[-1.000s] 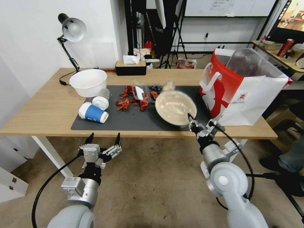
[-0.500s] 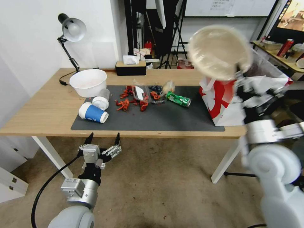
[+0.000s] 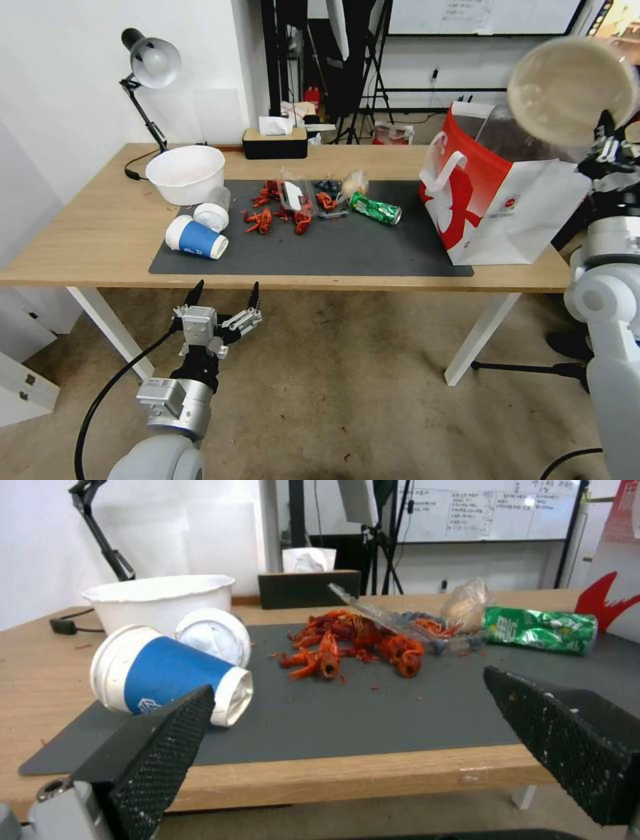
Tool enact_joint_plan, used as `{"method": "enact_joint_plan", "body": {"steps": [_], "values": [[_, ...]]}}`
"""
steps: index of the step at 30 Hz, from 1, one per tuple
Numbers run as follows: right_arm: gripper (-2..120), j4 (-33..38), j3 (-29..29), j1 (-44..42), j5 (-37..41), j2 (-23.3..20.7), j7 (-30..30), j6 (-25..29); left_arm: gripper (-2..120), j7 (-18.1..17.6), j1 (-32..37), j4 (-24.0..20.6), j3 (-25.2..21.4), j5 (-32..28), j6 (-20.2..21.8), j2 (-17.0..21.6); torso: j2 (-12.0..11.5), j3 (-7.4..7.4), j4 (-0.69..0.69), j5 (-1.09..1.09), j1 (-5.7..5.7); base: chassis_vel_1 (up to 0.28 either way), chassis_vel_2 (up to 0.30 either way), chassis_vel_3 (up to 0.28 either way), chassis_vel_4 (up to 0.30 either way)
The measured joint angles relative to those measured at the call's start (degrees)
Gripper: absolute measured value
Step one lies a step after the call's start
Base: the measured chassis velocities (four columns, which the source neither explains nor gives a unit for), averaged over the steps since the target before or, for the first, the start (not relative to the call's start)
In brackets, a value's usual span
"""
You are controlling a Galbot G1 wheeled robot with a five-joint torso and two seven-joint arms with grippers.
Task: Pick up the trash from the table and place it into the takeout bag.
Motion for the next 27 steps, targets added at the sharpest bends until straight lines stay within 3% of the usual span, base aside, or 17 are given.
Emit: {"method": "enact_joint_plan", "body": {"steps": [4, 11, 14, 17, 24, 26, 27], "values": [[35, -0.2, -0.3, 0.2, 0.2, 0.1, 0.3, -0.7, 100, 0.1, 0.0, 0.1, 0.0, 0.0, -0.2, 0.0, 0.0, 0.0, 0.0, 0.0, 0.0, 0.0, 0.0, 0.0, 0.0], [55, 0.7, -0.2, -0.1, 2.6, -0.1, 0.0, -0.5, 100, 0.2, -0.2, 0.3, 0.0, 0.1, -0.4, 0.0, 0.0, 0.0, 0.0, 0.0, 0.0, 0.0, 0.0, 0.0, 0.0], [70, 5.3, -0.3, -2.8, 10.6, 0.0, -4.0, 0.4, 100, 0.2, -0.4, 0.5, 0.0, 0.1, -0.4, 0.0, 0.0, 0.0, 0.0, -0.02, 0.0, 0.0, 0.0, 0.0, 0.0], [80, 9.1, -1.7, -6.4, 11.9, 0.2, -7.5, 0.7, 100, 0.2, -0.5, 0.6, 0.1, 0.1, -0.5, 0.0, 0.0, -0.01, -0.01, -0.02, -0.01, 0.0, 0.0, 0.0, 0.0], [92, 13.3, -4.6, -11.3, 8.6, 0.8, -9.6, -0.1, 100, 0.2, -0.6, 0.8, 0.1, 0.0, -0.8, 0.0, 0.0, -0.01, 0.0, -0.02, -0.01, 0.0, 0.0, 0.0, 0.0], [100, 15.0, -10.0, -19.1, -5.7, 2.1, -10.1, 0.0, 100, 0.2, -0.6, 1.1, 0.1, -0.3, -1.3, 0.0, 0.0, -0.01, 0.0, -0.01, -0.01, 0.0, 0.0, 0.0, 0.0], [100, 15.0, -10.0, -19.1, -5.7, 2.1, -10.1, 0.0, 100, 0.2, -0.6, 1.1, 0.1, -0.3, -1.3, 0.0, 0.0, -0.01, 0.0, -0.01, -0.01, 0.0, 0.0, 0.0, 0.0]]}}
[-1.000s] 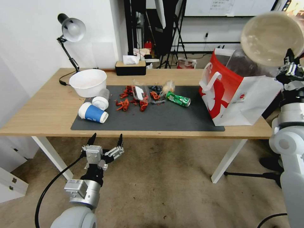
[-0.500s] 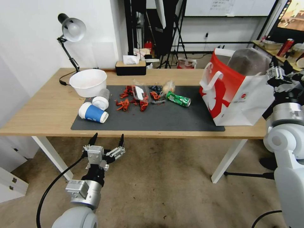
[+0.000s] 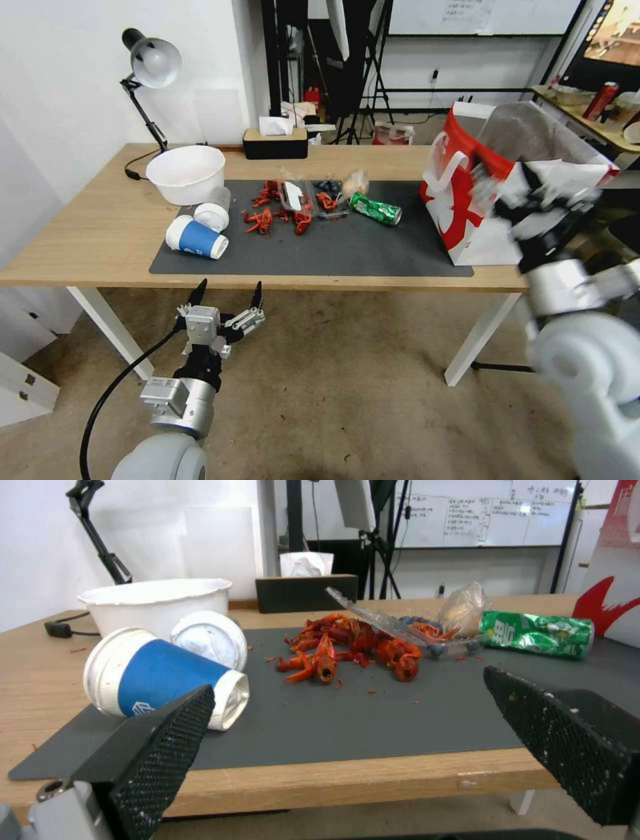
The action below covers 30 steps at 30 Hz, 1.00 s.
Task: Pick up the trash from the table and place it into the takeout bag.
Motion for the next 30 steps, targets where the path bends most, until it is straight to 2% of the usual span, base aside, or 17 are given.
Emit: {"method": "enact_joint_plan", "body": {"steps": [3, 8, 10, 18, 30], "values": [[100, -0.7, -3.9, -5.6, -8.5, 1.2, 2.1, 1.8, 100, -0.1, 0.0, 0.4, -0.1, -0.2, -0.5, 0.0, 0.0, 0.0, -0.01, -0.01, 0.0, 0.0, 0.0, 0.0, 0.0], [100, -2.4, -6.4, -9.6, -14.4, 2.4, 3.7, 4.5, 100, -0.2, -0.1, 0.8, -0.3, -0.3, -0.8, 0.0, 0.0, 0.0, 0.0, 0.0, 0.01, 0.0, 0.0, 0.0, 0.0], [100, -4.3, -7.8, -12.3, -17.7, 3.5, 4.9, 7.1, 100, -0.2, -0.2, 1.0, -0.3, -0.6, -0.9, 0.0, 0.0, 0.01, 0.0, 0.01, 0.0, 0.0, 0.0, 0.0, 0.0], [100, -8.1, -11.1, -16.5, -21.3, 5.7, 8.6, 10.7, 100, -0.3, -0.5, 1.7, -0.8, -1.5, -1.1, 0.0, 0.0, 0.01, 0.0, 0.0, 0.0, 0.0, 0.0, 0.0, 0.0], [100, -8.3, -12.0, -15.9, -20.4, 6.6, 9.0, 10.7, 100, -0.4, -0.8, 2.2, -1.1, -2.2, -1.3, 0.2, 0.0, 0.0, 0.0, 0.0, 0.0, 0.0, 0.0, 0.0, 0.0]]}}
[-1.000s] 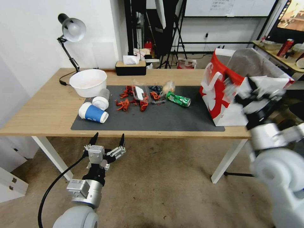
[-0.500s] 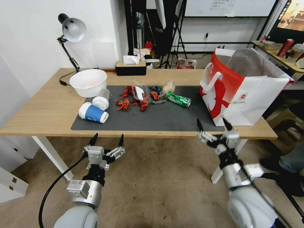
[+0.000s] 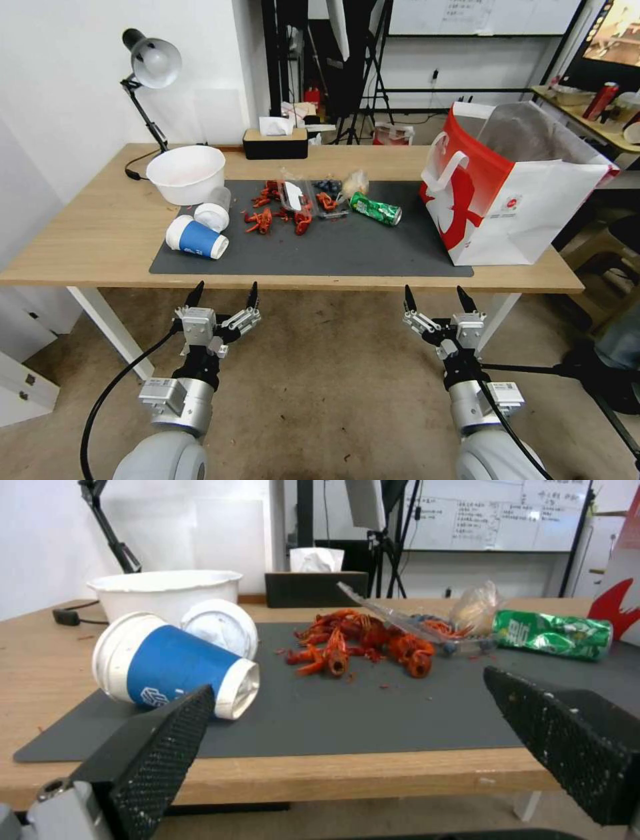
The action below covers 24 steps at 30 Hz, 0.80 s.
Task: Pick up the trash from the table and place it into the takeout bag.
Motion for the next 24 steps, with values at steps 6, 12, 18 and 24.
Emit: {"method": "enact_joint_plan", "body": {"steps": [6, 12, 18, 24], "values": [[100, 0.5, 0.0, 1.9, 1.9, -0.4, 0.0, -1.6, 100, 0.0, -0.1, 0.1, 0.0, 0.0, -0.1, 0.1, 0.0, 0.0, 0.0, 0.0, 0.0, 0.0, 0.0, 0.0, 0.0], [100, 0.6, 0.5, 8.6, 9.7, -2.9, -0.4, -7.7, 100, 0.0, -0.1, 0.3, 0.0, 0.0, -0.1, 0.1, 0.0, 0.01, 0.0, 0.0, 0.0, 0.0, 0.0, 0.0, 0.0], [100, -0.5, 0.3, 13.7, 14.4, -5.2, 0.0, -12.6, 100, 0.0, -0.1, 0.3, 0.0, 0.1, -0.2, -0.1, 0.0, 0.01, 0.0, 0.0, 0.0, 0.0, 0.0, 0.0, 0.0], [100, -6.7, -3.4, 26.9, 22.5, -9.8, 0.9, -17.3, 100, 0.0, 0.1, 0.3, 0.0, 0.6, -0.9, -0.2, 0.0, 0.01, 0.0, 0.01, 0.0, 0.0, 0.0, 0.0, 0.0]]}}
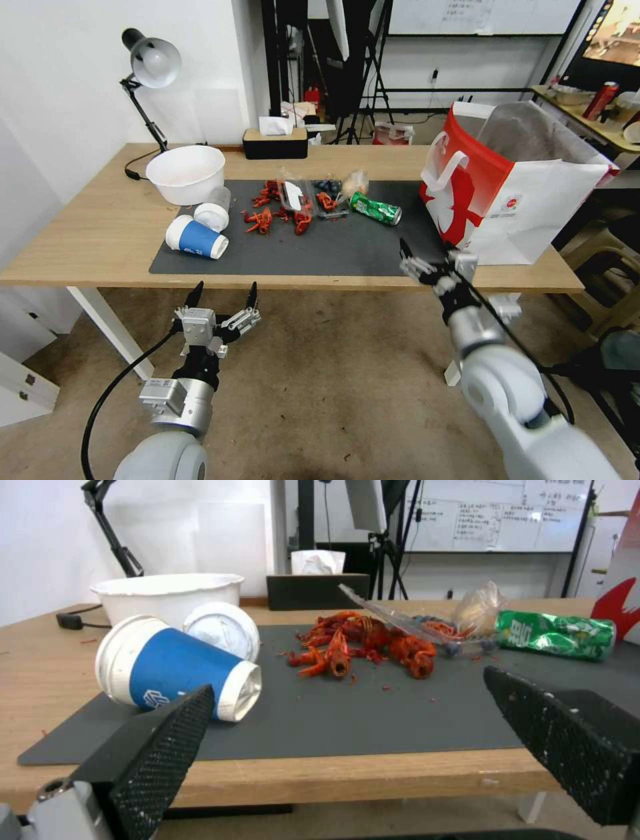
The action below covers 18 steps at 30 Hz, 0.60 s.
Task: Pick up the trash from the table and place it into the takeout bag.
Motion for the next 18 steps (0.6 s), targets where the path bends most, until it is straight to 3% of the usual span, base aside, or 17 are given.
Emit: {"method": "enact_joint_plan", "body": {"steps": [8, 18], "values": [[100, -8.7, -5.2, 13.3, 13.0, -5.7, -0.5, -7.2, 100, 0.0, 0.1, 0.1, 0.0, 0.5, -0.1, 0.0, 0.0, 0.0, -0.01, 0.0, 0.0, 0.0, 0.0, 0.0, 0.0], [100, -20.2, -13.0, 27.5, 16.0, -8.3, -2.6, -10.7, 100, 0.0, 0.1, 0.6, 0.0, 0.6, -0.3, 0.0, 0.0, 0.0, 0.01, -0.01, 0.0, 0.0, 0.0, 0.0, 0.0]]}}
